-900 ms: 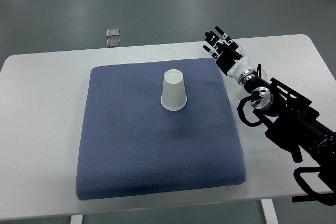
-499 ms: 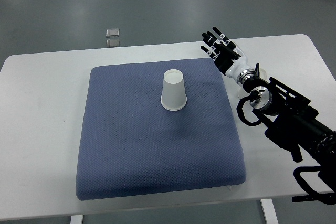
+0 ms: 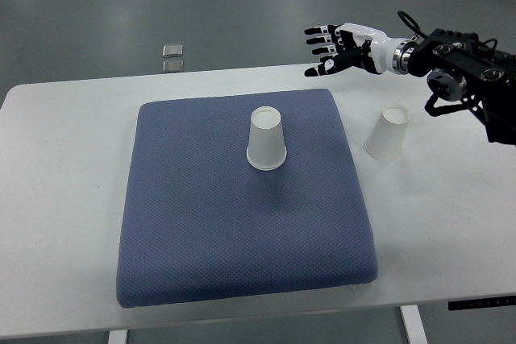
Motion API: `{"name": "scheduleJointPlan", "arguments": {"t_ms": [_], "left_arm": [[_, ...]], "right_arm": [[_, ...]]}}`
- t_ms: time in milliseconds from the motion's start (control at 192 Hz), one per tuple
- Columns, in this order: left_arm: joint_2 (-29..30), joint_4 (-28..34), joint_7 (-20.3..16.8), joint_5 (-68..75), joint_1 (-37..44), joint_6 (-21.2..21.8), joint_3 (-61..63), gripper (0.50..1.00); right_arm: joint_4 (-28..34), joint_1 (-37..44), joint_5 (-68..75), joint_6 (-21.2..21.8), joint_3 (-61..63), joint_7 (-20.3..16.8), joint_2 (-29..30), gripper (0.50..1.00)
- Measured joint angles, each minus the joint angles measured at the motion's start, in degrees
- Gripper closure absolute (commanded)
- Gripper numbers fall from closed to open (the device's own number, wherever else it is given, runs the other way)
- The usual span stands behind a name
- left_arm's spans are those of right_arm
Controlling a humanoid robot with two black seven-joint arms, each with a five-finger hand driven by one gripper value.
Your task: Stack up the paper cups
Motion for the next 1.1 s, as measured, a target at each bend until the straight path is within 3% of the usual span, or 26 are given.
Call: {"name": "scheduleJointPlan", "arguments": {"t_ms": [302, 655, 811, 1098], "left_arm": [[0.00, -0.71, 0.07, 0.02, 0.00, -0.01, 0.03, 0.500], [0.00, -0.66, 0.17, 0.07, -0.16, -0.06, 0.01, 0.500], [0.00, -0.49, 0.18, 0.09, -0.17, -0.06, 0.01, 0.500], [0.00, -0.24, 0.25, 0.02, -0.18, -0.01, -0.07, 0.500]], "right_arm": [[11.77, 24.77, -5.56, 6.59, -40.69, -0.65, -2.78, 0.570], [30.47, 45.16, -8.46, 11.99, -52.05, -2.76, -9.45, 0.570], [32.61, 47.31, -8.51, 11.19, -52.50, -2.84, -10.39, 0.572], [27.64, 36.34, -8.70, 0.80, -51.88, -2.87, -8.29, 0.572]]}}
